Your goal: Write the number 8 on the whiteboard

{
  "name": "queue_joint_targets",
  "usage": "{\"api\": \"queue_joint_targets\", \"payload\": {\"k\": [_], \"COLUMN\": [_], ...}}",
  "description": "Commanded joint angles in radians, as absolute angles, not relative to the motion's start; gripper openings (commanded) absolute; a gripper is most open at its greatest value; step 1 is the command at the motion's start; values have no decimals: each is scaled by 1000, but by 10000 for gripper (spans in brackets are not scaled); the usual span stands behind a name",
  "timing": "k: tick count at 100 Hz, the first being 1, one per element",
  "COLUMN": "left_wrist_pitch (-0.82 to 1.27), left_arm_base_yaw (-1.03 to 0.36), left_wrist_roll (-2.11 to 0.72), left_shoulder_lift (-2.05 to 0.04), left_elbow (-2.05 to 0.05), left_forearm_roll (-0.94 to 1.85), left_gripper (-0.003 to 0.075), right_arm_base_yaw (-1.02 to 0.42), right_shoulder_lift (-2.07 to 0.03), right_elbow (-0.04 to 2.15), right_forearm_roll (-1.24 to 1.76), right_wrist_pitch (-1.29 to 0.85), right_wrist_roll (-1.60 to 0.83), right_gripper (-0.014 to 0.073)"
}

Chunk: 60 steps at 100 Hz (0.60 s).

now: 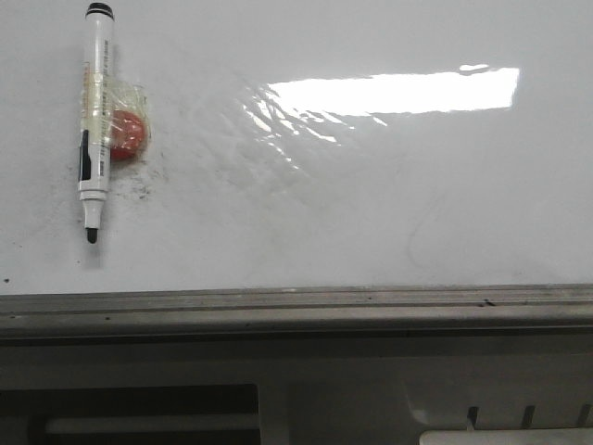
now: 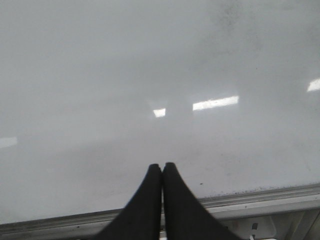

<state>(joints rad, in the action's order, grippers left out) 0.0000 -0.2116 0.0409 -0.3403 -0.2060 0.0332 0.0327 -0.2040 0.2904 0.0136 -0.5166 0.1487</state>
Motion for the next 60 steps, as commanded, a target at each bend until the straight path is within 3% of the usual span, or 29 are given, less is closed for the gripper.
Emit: {"api": "queue_joint_targets", "payload": {"k": [1, 24, 60], "left_wrist_pitch": [-131, -198, -383], "left_arm_base_yaw": [-306, -504, -695], "left_wrist_roll": [40, 45, 91], "left_shoulder_lift": [-389, -520, -784], "left_elbow": [-244, -252, -270], "left_forearm_roll": [39, 68, 111], "left_gripper": [368, 368, 368], "right_arm_base_yaw": [33, 33, 33], "right_shoulder_lift": [-222, -222, -222], "right_elbow": [327, 327, 327], "right_forearm_roll": [11, 11, 11], "right_wrist_pitch": [-447, -449, -437], "right_wrist_roll": [144, 144, 144], "right_gripper": [-63, -63, -63]}}
